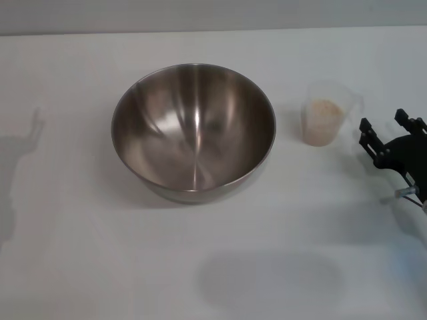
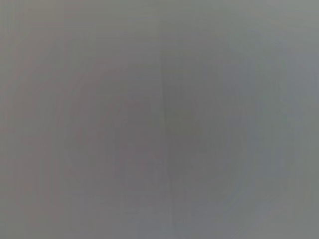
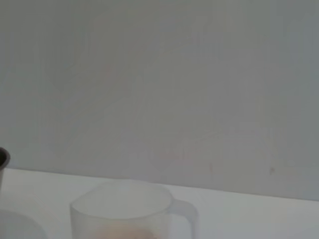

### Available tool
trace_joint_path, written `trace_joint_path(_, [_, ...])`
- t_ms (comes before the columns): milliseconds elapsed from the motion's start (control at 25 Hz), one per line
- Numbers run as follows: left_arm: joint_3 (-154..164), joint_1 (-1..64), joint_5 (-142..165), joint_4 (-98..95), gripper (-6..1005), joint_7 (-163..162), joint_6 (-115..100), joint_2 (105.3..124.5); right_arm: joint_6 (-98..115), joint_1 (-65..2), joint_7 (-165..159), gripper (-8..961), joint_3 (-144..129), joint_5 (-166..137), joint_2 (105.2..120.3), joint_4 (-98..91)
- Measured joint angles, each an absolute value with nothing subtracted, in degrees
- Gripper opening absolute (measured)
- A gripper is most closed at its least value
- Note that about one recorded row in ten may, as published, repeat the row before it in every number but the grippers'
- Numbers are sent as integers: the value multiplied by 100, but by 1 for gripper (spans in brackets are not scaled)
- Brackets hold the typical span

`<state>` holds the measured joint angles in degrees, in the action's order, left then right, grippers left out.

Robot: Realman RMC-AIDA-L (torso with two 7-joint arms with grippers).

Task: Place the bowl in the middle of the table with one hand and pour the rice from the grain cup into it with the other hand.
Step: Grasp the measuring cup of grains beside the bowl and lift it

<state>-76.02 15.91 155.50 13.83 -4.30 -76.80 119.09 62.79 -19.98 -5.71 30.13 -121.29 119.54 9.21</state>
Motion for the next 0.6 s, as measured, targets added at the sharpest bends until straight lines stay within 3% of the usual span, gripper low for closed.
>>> trace_joint_path(600, [-7593, 1547, 15553, 1384, 802, -431, -7672, 11909, 5978, -2267, -571, 679, 3024, -12129, 11953, 923])
